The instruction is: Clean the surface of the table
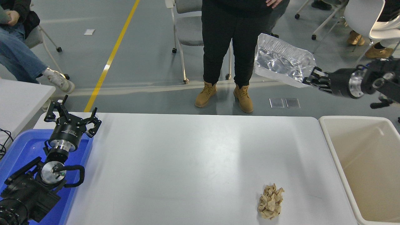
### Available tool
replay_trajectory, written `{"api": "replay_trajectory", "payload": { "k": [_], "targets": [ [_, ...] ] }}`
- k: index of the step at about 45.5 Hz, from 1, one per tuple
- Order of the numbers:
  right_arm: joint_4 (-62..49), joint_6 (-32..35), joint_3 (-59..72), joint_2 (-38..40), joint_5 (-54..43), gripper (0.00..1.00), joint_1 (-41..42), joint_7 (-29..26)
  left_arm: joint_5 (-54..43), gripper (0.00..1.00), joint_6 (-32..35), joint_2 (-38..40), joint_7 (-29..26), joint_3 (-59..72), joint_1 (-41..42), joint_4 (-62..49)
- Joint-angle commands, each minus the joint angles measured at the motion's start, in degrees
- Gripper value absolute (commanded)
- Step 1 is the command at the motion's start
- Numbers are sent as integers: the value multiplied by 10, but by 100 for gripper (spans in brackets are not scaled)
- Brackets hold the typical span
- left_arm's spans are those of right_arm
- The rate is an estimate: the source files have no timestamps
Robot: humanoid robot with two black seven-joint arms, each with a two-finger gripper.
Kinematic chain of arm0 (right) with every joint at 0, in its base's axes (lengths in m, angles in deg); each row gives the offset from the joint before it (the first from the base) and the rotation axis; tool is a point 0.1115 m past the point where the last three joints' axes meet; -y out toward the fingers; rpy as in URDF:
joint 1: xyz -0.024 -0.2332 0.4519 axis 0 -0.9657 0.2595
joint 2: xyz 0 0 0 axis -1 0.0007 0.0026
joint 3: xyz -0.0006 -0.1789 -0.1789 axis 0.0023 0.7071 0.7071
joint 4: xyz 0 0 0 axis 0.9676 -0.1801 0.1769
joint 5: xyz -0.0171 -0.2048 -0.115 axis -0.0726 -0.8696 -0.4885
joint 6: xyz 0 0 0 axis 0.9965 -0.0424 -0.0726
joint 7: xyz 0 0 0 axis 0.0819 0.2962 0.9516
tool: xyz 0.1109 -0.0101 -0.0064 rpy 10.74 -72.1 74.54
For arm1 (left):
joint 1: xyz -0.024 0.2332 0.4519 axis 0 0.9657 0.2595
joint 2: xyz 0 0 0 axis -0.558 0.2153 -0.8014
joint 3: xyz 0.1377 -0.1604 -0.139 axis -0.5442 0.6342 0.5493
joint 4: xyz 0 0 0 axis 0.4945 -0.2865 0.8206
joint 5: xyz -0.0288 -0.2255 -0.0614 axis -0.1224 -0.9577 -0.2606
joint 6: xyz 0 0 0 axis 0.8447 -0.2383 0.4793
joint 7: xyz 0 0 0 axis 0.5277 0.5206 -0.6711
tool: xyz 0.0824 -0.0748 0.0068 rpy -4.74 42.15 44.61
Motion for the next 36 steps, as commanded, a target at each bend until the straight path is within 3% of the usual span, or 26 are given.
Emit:
{"api": "replay_trajectory", "payload": {
  "k": [1, 36],
  "targets": [
    [-100, 1, -3, 17, 1, 0, -60, 0, 0, 100, 0, 0, 0, 0, 0, 0],
    [-290, -5, -4, 12, 5, 0, -211, -3, 0, 100, 0, 0, 0, 0, 0, 1]
  ]
}}
